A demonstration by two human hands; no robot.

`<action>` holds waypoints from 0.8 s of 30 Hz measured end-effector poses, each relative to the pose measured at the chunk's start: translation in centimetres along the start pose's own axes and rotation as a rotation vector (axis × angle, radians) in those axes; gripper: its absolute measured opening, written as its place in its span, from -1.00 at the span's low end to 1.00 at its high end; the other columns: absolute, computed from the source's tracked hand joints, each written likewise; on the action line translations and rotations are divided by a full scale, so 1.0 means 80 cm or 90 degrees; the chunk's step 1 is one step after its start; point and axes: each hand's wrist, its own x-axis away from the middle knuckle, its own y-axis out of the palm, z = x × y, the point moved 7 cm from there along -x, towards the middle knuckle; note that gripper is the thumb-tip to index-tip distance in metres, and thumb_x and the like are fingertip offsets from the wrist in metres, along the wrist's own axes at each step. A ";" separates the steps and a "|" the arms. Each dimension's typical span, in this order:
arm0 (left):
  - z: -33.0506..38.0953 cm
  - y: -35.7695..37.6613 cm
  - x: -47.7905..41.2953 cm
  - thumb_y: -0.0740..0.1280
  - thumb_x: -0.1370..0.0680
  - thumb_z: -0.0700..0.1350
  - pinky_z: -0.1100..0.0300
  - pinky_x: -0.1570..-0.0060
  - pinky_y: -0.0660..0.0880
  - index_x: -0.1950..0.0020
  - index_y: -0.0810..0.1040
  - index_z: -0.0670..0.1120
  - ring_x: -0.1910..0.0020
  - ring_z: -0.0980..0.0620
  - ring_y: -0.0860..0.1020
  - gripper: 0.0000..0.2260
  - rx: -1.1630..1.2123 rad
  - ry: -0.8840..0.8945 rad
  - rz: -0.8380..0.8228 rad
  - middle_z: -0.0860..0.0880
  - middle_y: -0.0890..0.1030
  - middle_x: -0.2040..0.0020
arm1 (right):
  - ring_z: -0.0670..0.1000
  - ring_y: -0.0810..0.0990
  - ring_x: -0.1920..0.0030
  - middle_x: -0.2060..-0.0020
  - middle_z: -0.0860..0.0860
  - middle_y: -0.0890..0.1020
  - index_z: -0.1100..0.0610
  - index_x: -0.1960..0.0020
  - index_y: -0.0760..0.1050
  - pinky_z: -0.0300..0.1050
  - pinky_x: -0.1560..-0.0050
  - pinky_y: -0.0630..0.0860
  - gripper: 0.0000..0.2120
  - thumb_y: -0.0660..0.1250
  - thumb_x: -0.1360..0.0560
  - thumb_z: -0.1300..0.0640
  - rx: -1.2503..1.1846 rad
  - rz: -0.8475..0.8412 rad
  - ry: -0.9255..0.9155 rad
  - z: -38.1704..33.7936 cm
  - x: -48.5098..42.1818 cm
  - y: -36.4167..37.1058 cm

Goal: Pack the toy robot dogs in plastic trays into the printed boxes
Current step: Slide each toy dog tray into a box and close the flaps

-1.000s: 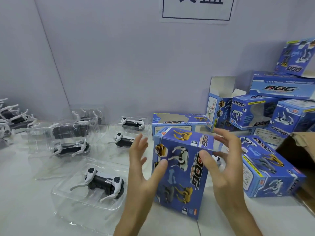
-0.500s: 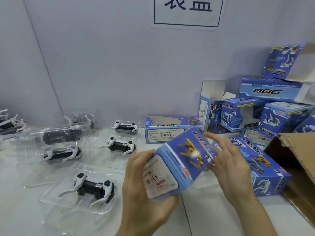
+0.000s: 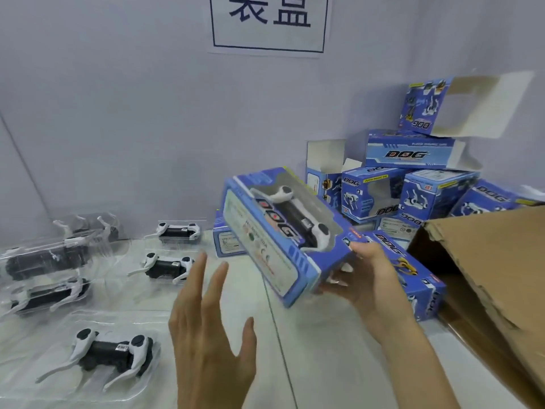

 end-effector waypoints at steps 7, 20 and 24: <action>-0.006 0.026 0.004 0.43 -0.33 -0.17 -0.01 -0.14 0.37 -0.47 0.29 -0.06 -0.50 0.42 0.09 -0.28 0.066 -0.058 -0.094 -0.12 0.34 -0.50 | -0.04 0.58 -0.06 -0.14 0.08 0.54 0.10 -0.07 0.34 -0.22 -0.06 0.54 -0.66 0.46 -0.44 0.13 -0.198 0.510 -0.430 -0.057 0.035 -0.105; -0.022 0.037 0.021 0.33 -0.42 0.01 0.14 0.02 0.40 -0.27 0.34 0.30 -0.11 0.49 0.40 -0.54 0.133 -0.214 -0.201 0.23 0.24 -0.48 | 0.08 -0.06 -0.60 -0.59 -0.05 0.16 -0.18 -0.51 0.29 0.28 -0.50 -0.25 -0.27 0.49 -0.41 -0.15 0.997 0.320 0.012 -0.017 -0.006 -0.079; -0.025 0.037 0.022 0.39 -0.49 -0.03 0.16 0.01 0.38 -0.21 0.36 0.33 -0.12 0.46 0.41 -0.61 0.132 -0.223 -0.217 0.27 0.23 -0.45 | 0.11 -0.09 -0.60 -0.59 -0.01 0.18 -0.10 -0.46 0.41 0.49 -0.46 -0.10 -0.43 0.44 -0.49 0.14 0.878 0.336 -0.023 -0.016 -0.005 -0.076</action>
